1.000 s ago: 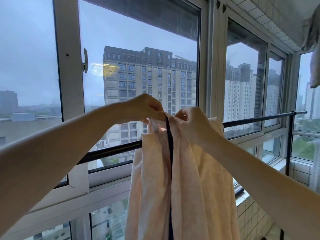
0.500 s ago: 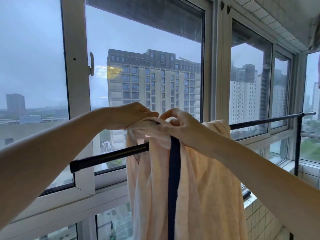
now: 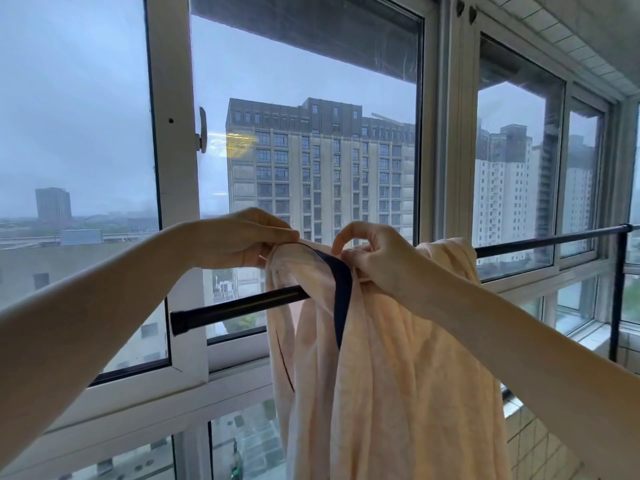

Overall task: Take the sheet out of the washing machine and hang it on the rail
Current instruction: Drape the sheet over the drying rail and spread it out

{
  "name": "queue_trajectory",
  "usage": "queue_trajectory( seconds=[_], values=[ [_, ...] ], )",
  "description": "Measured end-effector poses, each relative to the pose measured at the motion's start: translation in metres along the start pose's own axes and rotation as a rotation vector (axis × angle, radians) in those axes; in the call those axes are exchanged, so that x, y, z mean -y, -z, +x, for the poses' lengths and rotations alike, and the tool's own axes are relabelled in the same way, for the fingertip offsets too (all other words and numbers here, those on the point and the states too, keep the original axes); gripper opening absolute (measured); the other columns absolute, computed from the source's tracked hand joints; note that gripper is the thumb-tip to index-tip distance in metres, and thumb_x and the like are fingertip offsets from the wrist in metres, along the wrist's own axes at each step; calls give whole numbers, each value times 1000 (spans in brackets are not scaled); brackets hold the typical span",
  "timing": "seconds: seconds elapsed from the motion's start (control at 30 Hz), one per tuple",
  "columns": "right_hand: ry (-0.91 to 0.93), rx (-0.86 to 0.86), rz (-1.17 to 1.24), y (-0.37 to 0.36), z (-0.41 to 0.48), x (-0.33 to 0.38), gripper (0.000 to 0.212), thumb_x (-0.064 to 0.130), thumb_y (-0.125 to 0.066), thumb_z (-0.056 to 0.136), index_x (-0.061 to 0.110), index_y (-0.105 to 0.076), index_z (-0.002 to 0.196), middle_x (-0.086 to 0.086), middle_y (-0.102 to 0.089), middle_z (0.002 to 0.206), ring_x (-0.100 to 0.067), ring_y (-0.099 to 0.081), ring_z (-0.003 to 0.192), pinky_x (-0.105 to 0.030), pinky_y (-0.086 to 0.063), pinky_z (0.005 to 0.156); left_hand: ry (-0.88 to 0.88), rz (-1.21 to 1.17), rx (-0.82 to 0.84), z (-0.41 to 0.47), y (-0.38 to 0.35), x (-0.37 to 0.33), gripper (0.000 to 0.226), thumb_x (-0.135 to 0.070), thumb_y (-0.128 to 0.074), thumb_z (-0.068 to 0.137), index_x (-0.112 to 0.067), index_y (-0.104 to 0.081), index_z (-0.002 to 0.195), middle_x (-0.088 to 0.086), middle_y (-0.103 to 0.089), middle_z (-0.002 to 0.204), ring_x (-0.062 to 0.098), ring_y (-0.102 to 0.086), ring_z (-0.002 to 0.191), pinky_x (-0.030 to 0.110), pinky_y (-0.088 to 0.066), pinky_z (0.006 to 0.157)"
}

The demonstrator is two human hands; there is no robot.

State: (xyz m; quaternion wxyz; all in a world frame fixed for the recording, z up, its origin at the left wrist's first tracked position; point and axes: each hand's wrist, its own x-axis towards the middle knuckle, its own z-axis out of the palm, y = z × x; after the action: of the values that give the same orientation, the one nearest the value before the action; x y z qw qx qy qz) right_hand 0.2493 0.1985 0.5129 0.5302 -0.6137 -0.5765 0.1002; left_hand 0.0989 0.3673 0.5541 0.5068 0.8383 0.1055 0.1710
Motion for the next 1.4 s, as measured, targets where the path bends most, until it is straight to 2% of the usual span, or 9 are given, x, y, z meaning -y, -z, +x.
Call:
queue_trajectory(
  seconds=[0.13, 0.27, 0.4, 0.53, 0.7, 0.9, 1.03, 1.27, 1.4],
  values=[
    [-11, 10, -98, -10, -2, 8, 29, 6, -45, 94, 18, -66, 78, -2, -64, 76, -17, -62, 76, -31, -53, 72, 17, -20, -21, -1, -9, 1, 20, -27, -69, 70, -10, -74, 78, 7, -64, 76, 13, -60, 62, 20, -54, 53],
    [12, 70, -240, -18, -6, 8, 31, 48, -61, 86, 17, -64, 85, -7, -69, 82, -21, -66, 77, -35, -54, 74, -26, -151, 48, -3, -8, 3, 18, -26, -68, 73, -13, -66, 85, 6, -64, 80, 13, -60, 63, 19, -52, 51],
    [184, -20, -416, -21, -7, 6, 10, 29, -68, 82, 26, -60, 84, 9, -57, 73, -7, -53, 66, -30, -47, 69, -69, -102, 129, -11, 1, 8, 24, -27, -75, 72, -9, -68, 85, 8, -63, 85, 14, -60, 73, 20, -53, 61],
    [195, -19, -342, -24, -6, 8, 9, 27, -72, 80, 28, -63, 80, 4, -63, 83, -15, -61, 77, -35, -53, 77, -28, 140, 8, -21, 10, 12, 21, -18, -76, 70, -9, -73, 88, 7, -68, 93, 16, -65, 85, 23, -53, 74],
    [281, -114, -431, -39, -6, 16, 13, 27, -75, 79, 34, -63, 77, 13, -54, 86, -9, -53, 82, -21, -40, 76, 81, 477, -71, -38, 19, 18, 16, -28, -76, 68, -16, -75, 78, -6, -69, 82, 10, -65, 82, 20, -53, 76],
    [294, -15, -352, -56, -10, 21, 3, 28, -76, 78, 28, -73, 79, 14, -69, 75, 2, -64, 75, -14, -49, 76, -126, 432, -350, -71, 29, 42, 18, -36, -80, 54, -21, -70, 59, -15, -61, 87, 10, -60, 91, 22, -45, 85],
    [303, 42, -454, -72, -18, 15, 5, 33, -70, 83, 30, -69, 80, 14, -67, 74, 0, -62, 73, -22, -50, 76, -193, 232, -401, -92, 18, 62, 12, -17, -77, 66, -16, -69, 56, -1, -63, 66, 10, -60, 64, 16, -48, 61],
    [389, -10, -693, -99, -51, 7, 27, 43, -57, 90, 29, -53, 68, 13, -55, 65, -5, -53, 61, -17, -40, 57, -138, -31, -390, -101, -5, 95, 14, 5, -67, 76, -6, -63, 67, -1, -61, 63, 11, -61, 64, 21, -54, 60],
    [519, -151, -741, -107, -57, 5, 25, 45, -58, 89, 37, -40, 75, 19, -49, 70, -2, -48, 69, -16, -35, 59, -160, 130, -454, -106, -19, 106, 17, -5, -70, 80, 6, -56, 83, 4, -57, 71, 12, -58, 68, 24, -53, 66]
  ],
)
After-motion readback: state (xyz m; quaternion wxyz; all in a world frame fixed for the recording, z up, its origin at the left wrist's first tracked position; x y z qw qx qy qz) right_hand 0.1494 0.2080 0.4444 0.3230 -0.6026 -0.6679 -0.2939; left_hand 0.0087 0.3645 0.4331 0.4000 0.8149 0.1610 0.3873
